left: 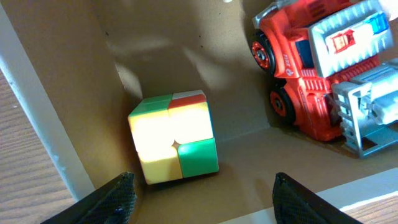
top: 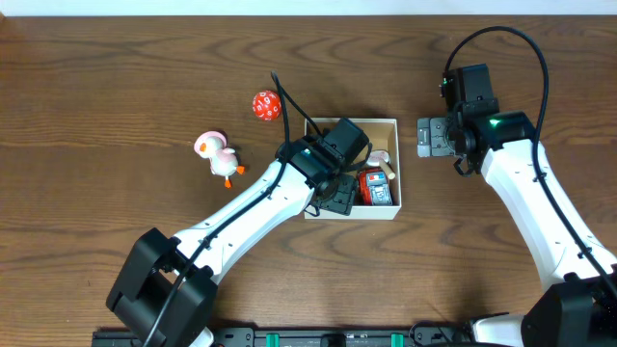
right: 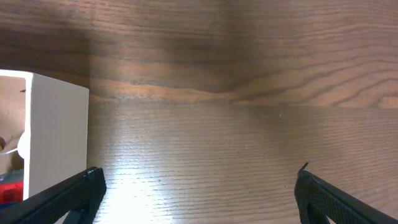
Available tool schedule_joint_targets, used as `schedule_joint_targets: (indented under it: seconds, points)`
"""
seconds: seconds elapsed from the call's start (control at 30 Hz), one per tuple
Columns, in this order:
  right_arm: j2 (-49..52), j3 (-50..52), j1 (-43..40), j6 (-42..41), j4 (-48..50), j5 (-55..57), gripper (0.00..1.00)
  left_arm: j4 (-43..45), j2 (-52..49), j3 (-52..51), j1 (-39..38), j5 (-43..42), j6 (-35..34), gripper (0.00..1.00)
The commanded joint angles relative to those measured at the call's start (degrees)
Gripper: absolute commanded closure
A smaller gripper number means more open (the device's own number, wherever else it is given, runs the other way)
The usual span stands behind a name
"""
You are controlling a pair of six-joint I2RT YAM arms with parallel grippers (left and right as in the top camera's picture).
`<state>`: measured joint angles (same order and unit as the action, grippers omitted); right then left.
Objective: Pack container
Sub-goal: 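Move the left gripper back left over the white duck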
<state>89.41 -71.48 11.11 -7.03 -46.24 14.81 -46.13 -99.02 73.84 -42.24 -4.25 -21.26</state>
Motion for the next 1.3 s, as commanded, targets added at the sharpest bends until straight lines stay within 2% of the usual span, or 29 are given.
schedule_joint_targets:
  seconds: [0.0,0.23,0.3,0.4,0.5,0.6,0.73,0.83,1.03,1.27]
  points:
    - [-0.46,-0.31,-0.17,-0.66,-0.02,0.15,0.01,0.13,-0.15,0.5,-0.09,0.24,-0.48,0.28]
    - [-0.46,-0.31,-0.17,-0.66,-0.02,0.15,0.01,0.11,2.78,4.68,1.46,0.28,-0.44,0.28]
    - [-0.46,-0.31,-0.17,-0.66,-0.02,0.15,0.01,0.11,4.48,5.05,2.71,0.28,-0.42,0.21]
    - [-0.46,-0.31,-0.17,-0.66,-0.02,0.15,0.01,0.13,7.28,5.05,5.22,0.28,-0.42,0.01]
    - [-0.46,-0.31,-0.17,-0.66,-0.02,0.15,0.01,0.09,9.9,5.05,8.2,0.96,0.0,0.02]
    - [-0.46,-0.31,-0.17,-0.66,-0.02,0.15,0.01,-1.03,12.74,5.03,12.24,2.05,3.8,0.02]
    - [-0.46,-0.31,-0.17,-0.66,-0.02,0.15,0.01,-2.49,14.4,5.03,17.22,6.58,3.74,0.02]
    - [-0.46,-0.31,-0.17,-0.66,-0.02,0.15,0.01,-2.69,14.01,4.92,21.0,6.97,0.39,0.02]
    - [-0.46,-0.31,-0.17,-0.66,-0.02,0.15,0.01,-3.06,11.67,3.19,28.22,11.96,-13.2,0.02]
    - [-0.46,-0.31,-0.17,-0.66,-0.02,0.15,0.01,-0.46,5.77,3.17,32.44,12.46,-13.75,0.02]
